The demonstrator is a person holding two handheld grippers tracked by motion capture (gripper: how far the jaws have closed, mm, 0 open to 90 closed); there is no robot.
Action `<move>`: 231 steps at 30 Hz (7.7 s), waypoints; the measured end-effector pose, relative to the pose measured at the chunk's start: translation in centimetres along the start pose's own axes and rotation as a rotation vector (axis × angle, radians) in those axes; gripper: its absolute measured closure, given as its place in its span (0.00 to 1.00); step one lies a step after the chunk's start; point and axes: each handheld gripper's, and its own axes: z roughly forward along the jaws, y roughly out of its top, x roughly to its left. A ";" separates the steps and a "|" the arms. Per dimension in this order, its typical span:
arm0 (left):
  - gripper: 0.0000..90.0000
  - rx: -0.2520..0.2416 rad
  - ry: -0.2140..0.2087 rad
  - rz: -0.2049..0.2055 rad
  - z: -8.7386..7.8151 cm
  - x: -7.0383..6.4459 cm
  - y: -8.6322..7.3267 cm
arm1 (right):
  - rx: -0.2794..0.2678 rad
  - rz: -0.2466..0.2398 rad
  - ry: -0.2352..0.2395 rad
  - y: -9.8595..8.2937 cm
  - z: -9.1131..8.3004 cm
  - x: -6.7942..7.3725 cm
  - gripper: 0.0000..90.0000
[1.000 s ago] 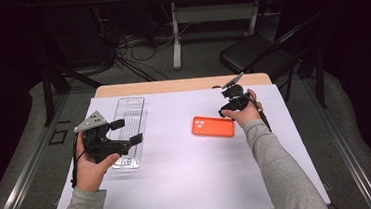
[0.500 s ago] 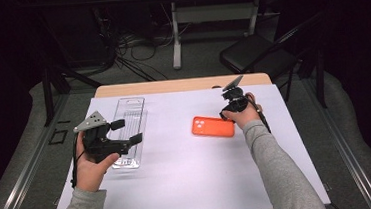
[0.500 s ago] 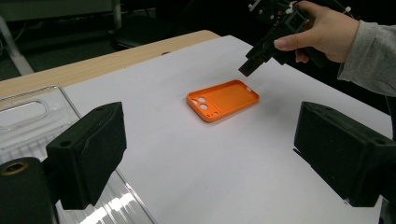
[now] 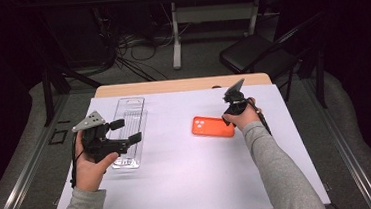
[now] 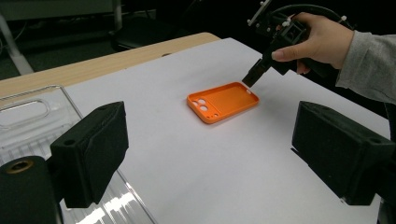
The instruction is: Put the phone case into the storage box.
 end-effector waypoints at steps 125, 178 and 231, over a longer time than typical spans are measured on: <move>0.17 -0.007 0.000 -0.026 0.0 0.6 -0.3 | 0.147 0.423 0.088 -1.2 2.4 -1.3 0.98; 0.18 0.025 0.004 -0.025 2.4 -0.8 -1.2 | 0.060 0.335 0.243 -1.9 -0.9 -0.7 0.98; 0.34 0.109 -0.014 -0.229 7.5 -3.3 -4.3 | -0.029 0.243 0.399 -3.4 -2.4 3.4 0.97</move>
